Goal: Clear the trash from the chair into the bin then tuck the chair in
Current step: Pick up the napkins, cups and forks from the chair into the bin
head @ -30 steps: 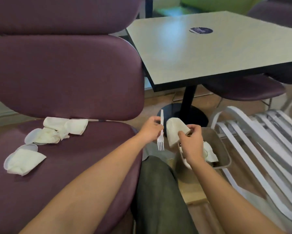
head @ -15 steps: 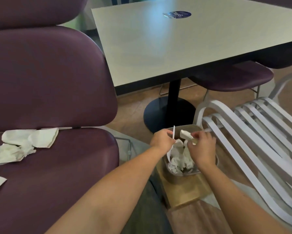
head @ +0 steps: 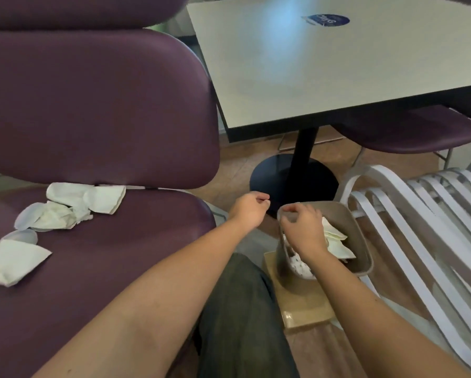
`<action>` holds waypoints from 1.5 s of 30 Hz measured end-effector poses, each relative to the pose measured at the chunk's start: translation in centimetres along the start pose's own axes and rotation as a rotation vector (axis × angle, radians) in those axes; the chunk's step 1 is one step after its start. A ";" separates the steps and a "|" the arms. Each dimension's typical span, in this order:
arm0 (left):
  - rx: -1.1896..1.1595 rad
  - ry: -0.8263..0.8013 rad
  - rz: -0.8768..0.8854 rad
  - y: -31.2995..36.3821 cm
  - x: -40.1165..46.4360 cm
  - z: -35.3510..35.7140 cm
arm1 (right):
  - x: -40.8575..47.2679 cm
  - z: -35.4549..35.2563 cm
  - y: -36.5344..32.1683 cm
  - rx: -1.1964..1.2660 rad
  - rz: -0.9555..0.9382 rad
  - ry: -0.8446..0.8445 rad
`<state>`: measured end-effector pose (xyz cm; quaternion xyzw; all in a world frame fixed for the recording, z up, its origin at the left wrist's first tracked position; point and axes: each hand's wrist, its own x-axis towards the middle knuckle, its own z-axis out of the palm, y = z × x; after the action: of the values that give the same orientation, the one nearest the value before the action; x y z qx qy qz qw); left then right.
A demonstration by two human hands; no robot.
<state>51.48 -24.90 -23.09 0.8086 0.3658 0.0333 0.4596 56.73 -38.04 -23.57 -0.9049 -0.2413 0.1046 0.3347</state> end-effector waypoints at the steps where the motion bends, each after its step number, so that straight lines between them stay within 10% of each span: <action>1: 0.006 0.023 0.000 -0.6 -0.3 -1.3 | 0.0 0.5 -1.0 0.007 -0.019 -0.029; 30: 0.446 0.700 -0.500 -28.0 -17.3 -31.8 | -9.5 23.4 -29.4 0.062 -0.412 -0.555; 45: 0.026 0.817 -0.467 -33.8 -17.9 -34.6 | -7.6 32.3 -38.3 -0.184 -0.878 -0.394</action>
<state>5.93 -0.67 -24.06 0.6311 0.6892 0.2399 0.2629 24.83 1.29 -22.57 -0.7064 -0.6671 0.1010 0.2140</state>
